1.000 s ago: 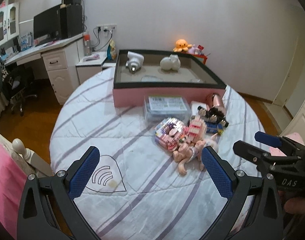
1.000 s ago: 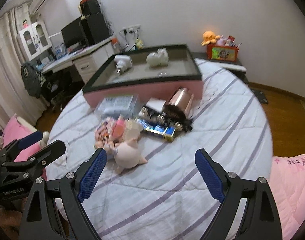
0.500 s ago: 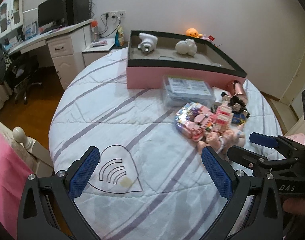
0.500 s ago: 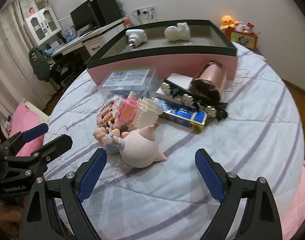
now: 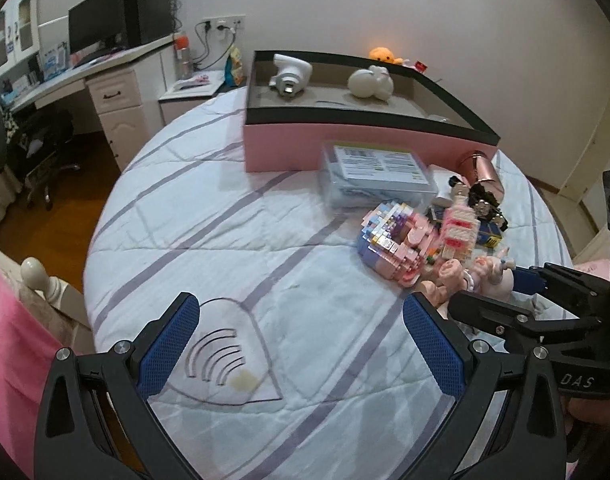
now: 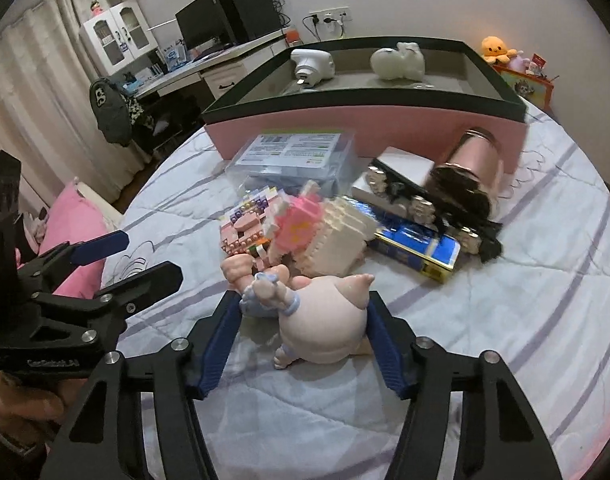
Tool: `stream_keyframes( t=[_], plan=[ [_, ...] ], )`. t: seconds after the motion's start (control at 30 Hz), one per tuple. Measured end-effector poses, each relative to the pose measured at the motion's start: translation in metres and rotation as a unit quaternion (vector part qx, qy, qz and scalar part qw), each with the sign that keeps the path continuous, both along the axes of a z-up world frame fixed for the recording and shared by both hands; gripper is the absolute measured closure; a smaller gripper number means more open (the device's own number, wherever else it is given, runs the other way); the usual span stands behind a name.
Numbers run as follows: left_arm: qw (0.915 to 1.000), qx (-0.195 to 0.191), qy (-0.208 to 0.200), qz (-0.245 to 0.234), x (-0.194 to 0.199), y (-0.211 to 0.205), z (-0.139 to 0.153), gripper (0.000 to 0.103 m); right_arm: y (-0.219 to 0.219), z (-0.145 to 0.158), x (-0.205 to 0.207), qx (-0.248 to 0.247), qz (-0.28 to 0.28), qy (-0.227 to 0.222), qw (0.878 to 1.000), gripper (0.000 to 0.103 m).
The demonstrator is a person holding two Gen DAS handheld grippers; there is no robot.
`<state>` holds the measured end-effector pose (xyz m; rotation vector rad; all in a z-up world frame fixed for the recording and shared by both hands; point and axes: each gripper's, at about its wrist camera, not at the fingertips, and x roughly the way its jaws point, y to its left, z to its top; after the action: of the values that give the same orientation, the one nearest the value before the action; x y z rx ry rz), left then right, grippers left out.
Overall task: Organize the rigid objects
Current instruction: 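Grasp the pink block figure with the left tool while the right tool grasps the pig doll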
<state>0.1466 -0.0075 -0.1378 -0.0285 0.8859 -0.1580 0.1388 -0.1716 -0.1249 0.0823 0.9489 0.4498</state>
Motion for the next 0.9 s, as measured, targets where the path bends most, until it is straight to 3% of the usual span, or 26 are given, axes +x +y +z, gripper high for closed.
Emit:
stream_keyframes(
  t=[0.8,0.87,0.9],
  plan=[
    [0.9969,0.038,0.014,-0.068,0.055,-0.053,-0.021,0.0,-0.053,-0.002,0.01,0.027,-0.049,0.011,0.998,0.04],
    [0.9966,0.036,0.023,-0.07,0.059,-0.054,-0.024,0.004,-0.053,-0.002,0.012,0.026,-0.049,0.012,0.998,0.04],
    [0.9966,0.03,0.018,-0.074,0.058,-0.054,-0.022,0.013,-0.052,-0.002,0.012,0.025,-0.049,0.011,0.998,0.04]
  ],
)
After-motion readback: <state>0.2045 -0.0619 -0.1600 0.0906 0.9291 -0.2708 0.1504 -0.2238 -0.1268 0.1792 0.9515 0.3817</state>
